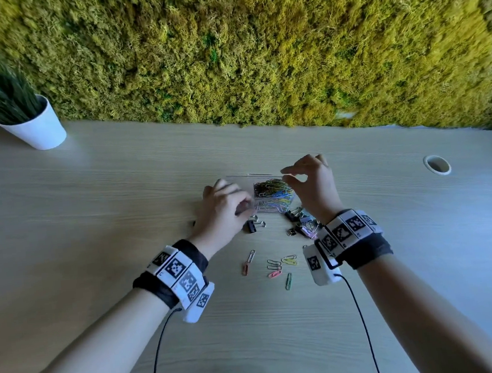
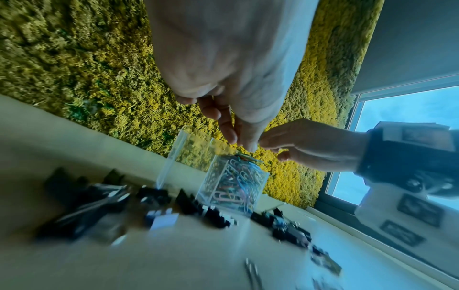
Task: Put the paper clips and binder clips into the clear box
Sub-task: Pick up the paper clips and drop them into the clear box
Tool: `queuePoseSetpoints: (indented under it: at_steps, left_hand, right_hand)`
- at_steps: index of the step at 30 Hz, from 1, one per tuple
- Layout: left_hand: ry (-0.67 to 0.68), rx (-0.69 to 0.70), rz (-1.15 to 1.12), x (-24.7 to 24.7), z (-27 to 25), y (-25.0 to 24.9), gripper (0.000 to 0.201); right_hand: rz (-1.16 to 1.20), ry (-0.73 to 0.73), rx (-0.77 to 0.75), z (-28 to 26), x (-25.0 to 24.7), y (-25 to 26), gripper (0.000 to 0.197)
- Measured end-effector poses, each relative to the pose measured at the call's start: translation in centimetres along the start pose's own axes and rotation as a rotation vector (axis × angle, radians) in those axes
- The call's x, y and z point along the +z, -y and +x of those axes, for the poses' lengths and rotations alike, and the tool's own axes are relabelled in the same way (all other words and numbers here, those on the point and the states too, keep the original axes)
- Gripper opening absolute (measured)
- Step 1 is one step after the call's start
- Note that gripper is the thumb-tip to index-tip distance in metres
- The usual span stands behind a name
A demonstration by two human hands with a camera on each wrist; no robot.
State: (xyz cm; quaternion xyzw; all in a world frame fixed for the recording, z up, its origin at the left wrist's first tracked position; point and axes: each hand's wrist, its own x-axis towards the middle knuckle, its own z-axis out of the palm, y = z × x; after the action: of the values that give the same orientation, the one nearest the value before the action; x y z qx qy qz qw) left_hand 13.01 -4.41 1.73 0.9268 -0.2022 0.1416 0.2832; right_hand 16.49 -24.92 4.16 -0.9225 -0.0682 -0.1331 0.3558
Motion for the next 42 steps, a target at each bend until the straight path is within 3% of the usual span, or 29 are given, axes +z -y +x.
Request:
queuePoseSetpoints:
  at_steps: [4,8,11,15,17,20,28,30,34,37,42]
  left_hand:
    - [0.184,-0.055,0.041,0.0,-3.3,1.2,0.023]
    - [0.440,-0.110,0.197,0.4,-5.8,1.5,0.038]
    - [0.501,-0.124,0.260,1.2,-6.6,0.8,0.045]
    - [0.524,-0.124,0.318,2.0,-7.0,-0.5,0.045]
    - [0.526,-0.132,0.333,2.1,-6.9,-0.9,0.039]
    - [0.522,-0.133,0.318,2.2,-6.9,-1.2,0.025]
    - [0.540,-0.161,0.274,2.1,-7.0,-1.4,0.008]
    - [0.544,-0.152,0.255,2.0,-7.1,-1.3,0.008]
    - [0.522,-0.123,0.206,1.9,-7.1,-1.2,0.011]
    - [0.427,-0.157,0.073,1.5,-6.0,-1.4,0.009]
    - [0.101,-0.237,-0.174,-0.4,-1.9,-1.5,0.011]
  right_hand:
    - [0.009,0.025,-0.054,-3.1,-1.5,-0.3,0.016]
    - [-0.092,0.273,0.005,-7.9,-1.2,-1.4,0.014]
    - [-0.245,0.446,0.025,-10.4,-0.3,-1.9,0.026]
    - [-0.380,0.506,-0.020,-11.8,0.5,-1.8,0.037]
    - [-0.377,0.506,-0.009,-11.8,0.8,-1.7,0.032]
    - [-0.393,0.487,-0.018,-11.7,1.3,-1.7,0.008]
    - [-0.518,0.435,-0.162,-11.8,2.1,-2.4,0.014]
    - [-0.399,0.390,-0.140,-11.0,1.6,-2.1,0.011]
    - [-0.089,0.139,-0.069,-7.0,0.0,-0.6,0.007]
    - [-0.033,0.021,-0.025,-3.5,-0.9,0.3,0.003]
    - [0.012,-0.040,0.163,-0.4,0.0,0.0,0.004]
